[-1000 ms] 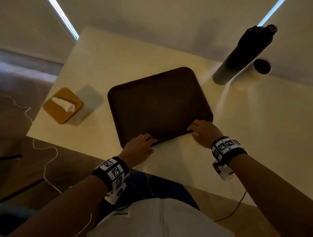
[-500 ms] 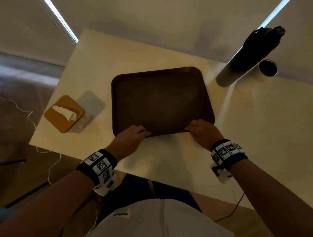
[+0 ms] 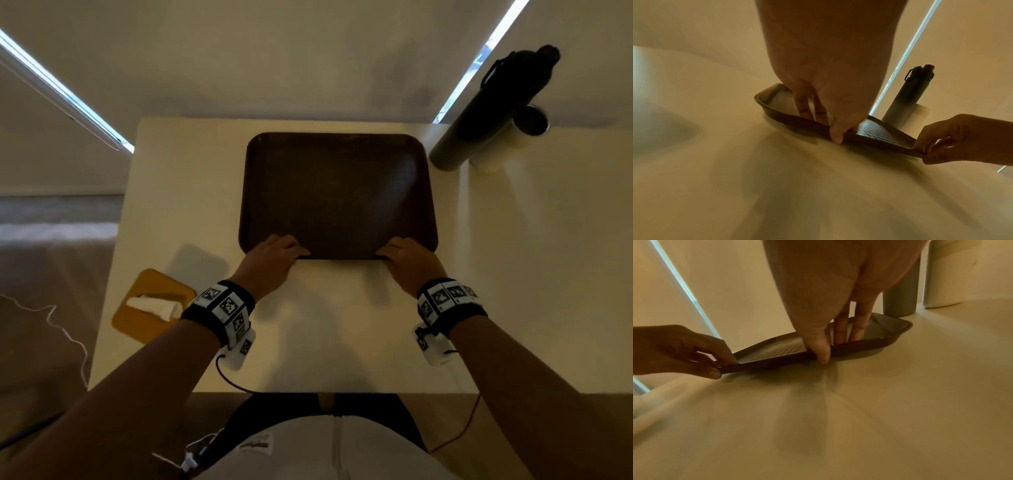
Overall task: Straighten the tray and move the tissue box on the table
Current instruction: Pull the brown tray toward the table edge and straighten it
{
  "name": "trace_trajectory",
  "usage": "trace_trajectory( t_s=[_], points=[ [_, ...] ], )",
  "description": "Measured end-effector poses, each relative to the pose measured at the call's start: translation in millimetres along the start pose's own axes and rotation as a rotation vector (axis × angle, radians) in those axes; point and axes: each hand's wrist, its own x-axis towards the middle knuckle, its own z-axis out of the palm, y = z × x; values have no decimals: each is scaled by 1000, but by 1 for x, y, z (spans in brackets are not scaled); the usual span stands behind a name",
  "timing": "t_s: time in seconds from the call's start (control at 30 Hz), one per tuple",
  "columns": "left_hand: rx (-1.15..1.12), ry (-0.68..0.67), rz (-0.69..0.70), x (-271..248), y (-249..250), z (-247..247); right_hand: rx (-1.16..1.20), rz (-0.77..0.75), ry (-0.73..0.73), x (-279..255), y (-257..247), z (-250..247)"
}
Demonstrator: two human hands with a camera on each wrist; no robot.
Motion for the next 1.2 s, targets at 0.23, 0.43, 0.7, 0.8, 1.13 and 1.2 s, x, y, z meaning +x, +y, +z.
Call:
trace_trajectory(
  t_s=[0.23, 0.43, 0.7, 0.8, 1.13, 1.2],
  points=[
    [-43, 17, -38, 4, -11, 6, 31, 55, -52, 9, -4, 9],
    [-68, 37, -67, 6, -11, 10, 53, 49, -37, 11, -4, 9],
    [-89, 54, -86, 5, -12, 14, 67, 33, -59, 14, -3, 7],
    [-87, 50, -92, 4, -12, 15, 69, 30, -67, 15, -3, 6],
    [-95, 69, -88, 2, -13, 14, 74, 42, -84, 19, -3, 8],
    [-87, 74, -87, 2, -12, 15, 73, 40, -88, 19, -3, 7]
  ],
)
